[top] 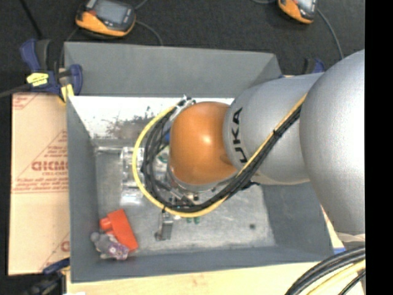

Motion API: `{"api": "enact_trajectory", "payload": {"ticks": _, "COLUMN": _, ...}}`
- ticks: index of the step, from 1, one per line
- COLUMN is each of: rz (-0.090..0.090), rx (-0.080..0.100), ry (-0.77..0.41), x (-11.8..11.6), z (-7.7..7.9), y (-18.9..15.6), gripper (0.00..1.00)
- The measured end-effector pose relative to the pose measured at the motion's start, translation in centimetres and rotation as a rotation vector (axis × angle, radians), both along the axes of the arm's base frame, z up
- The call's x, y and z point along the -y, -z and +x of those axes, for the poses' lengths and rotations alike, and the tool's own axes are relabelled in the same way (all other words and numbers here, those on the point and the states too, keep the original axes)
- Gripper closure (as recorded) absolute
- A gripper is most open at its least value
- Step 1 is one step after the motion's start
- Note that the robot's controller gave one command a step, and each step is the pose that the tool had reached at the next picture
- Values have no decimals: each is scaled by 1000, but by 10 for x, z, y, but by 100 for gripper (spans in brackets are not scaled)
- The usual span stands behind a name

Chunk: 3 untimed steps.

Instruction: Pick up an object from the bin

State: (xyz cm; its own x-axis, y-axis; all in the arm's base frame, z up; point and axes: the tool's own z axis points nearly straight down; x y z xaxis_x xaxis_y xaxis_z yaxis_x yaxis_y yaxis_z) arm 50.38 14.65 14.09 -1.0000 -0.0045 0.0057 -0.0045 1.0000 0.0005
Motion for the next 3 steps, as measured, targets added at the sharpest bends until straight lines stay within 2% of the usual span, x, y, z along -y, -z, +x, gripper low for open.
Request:
{"api": "enact_trajectory", "payload": {"ticks": 1, "rz": 4, "rx": 17, "ry": 62, "x": -53, "z": 0, "y": 56, "gripper": 0}}
{"api": "enact_trajectory", "payload": {"ticks": 2, "rz": -5, "rx": 26, "ry": 7, "x": -81, "z": -21, "y": 66, "gripper": 0}}
{"api": "enact_trajectory", "payload": {"ticks": 3, "rz": 7, "rx": 19, "ry": 5, "x": -88, "z": -25, "y": 66, "gripper": 100}}
